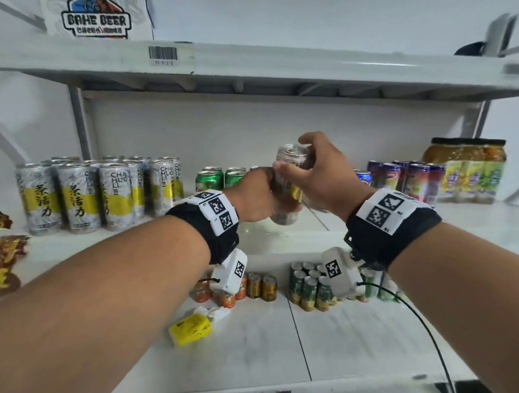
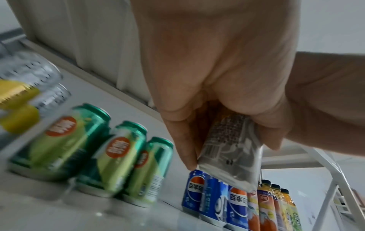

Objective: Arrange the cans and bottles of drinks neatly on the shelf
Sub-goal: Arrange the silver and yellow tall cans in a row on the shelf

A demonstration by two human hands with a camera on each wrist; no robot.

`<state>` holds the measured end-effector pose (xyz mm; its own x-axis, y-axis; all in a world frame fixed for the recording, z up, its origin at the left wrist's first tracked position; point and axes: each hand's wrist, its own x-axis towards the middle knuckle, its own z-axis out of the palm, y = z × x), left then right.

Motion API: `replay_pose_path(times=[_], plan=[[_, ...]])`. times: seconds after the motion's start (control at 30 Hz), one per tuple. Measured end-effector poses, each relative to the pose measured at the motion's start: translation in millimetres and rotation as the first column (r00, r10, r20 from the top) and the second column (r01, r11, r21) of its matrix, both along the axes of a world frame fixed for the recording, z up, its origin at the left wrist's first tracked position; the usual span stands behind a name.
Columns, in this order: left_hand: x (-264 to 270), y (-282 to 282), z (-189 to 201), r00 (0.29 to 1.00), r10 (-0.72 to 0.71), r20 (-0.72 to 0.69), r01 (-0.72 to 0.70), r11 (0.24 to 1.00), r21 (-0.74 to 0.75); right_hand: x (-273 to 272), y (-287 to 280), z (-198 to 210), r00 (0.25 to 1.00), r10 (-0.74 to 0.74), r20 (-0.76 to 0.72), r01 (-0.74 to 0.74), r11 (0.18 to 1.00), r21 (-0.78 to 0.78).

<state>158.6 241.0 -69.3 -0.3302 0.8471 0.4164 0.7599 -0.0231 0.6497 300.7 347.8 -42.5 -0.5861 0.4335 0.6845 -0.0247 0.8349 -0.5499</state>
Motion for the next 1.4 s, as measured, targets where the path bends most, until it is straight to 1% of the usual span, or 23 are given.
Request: replay_pose_path(times=[0.1,0.2,0.3,0.4,0.47,0.6,0.77,0.83,0.93,1.0,1.07,1.13,1.17,1.27,1.3,1.37,1.4], plan=[[16,40,-5,0.999,-0.004,0.032,0.003,0.999,0.037,12,45,-13,0.997,0.069,0.032,-0.065,0.992,-0.108],[31,77,-12,0.996,-0.013,0.084,0.009,0.998,0.055,17,91,-29,0.975,0.208,0.077,-0.186,0.956,-0.228],[41,114,-22,0.976,0.011,0.219,-0.032,0.995,0.092,24,131,-43,0.922,0.36,0.146,-0.296,0.894,-0.336],[44,136,-32,0.964,0.046,0.262,-0.085,0.987,0.14,25,160,-53,0.898,0.424,0.114,-0.355,0.854,-0.379],[46,144,-38,0.957,0.055,0.286,-0.113,0.976,0.188,22,175,-59,0.902,0.426,0.074,-0.367,0.845,-0.389],[42,151,-50,0.933,0.1,0.344,-0.189,0.954,0.233,16,185,-72,0.898,0.435,-0.058,-0.42,0.813,-0.403],[37,149,-71,0.915,0.088,0.395,-0.187,0.957,0.221,5,194,-89,0.883,0.46,-0.095,-0.45,0.769,-0.454],[34,146,-78,0.923,0.093,0.373,-0.192,0.952,0.239,5,195,-92,0.863,0.485,-0.139,-0.483,0.717,-0.503],[31,150,-82,0.929,0.119,0.351,-0.213,0.947,0.242,0,203,-95,0.817,0.558,-0.147,-0.53,0.625,-0.573],[30,150,-83,0.923,0.131,0.361,-0.23,0.942,0.246,-3,205,-97,0.822,0.547,-0.16,-0.516,0.596,-0.615],[31,150,-83,0.918,0.133,0.372,-0.236,0.94,0.246,-4,205,-97,0.843,0.501,-0.193,-0.498,0.593,-0.633],[31,149,-83,0.911,0.119,0.396,-0.227,0.944,0.238,-4,206,-97,0.847,0.491,-0.201,-0.501,0.614,-0.61],[31,148,-83,0.908,0.11,0.405,-0.214,0.952,0.22,-4,206,-97,0.841,0.504,-0.199,-0.51,0.614,-0.603],[32,149,-83,0.9,0.078,0.43,-0.166,0.971,0.172,1,207,-97,0.799,0.576,-0.173,-0.547,0.578,-0.605],[33,149,-83,0.899,0.074,0.432,-0.161,0.973,0.167,3,206,-97,0.792,0.588,-0.165,-0.556,0.582,-0.593],[34,148,-83,0.914,0.103,0.392,-0.182,0.969,0.169,4,205,-96,0.8,0.578,-0.161,-0.556,0.613,-0.561],[35,147,-83,0.925,0.13,0.357,-0.202,0.964,0.174,5,204,-96,0.796,0.583,-0.165,-0.564,0.613,-0.554]])
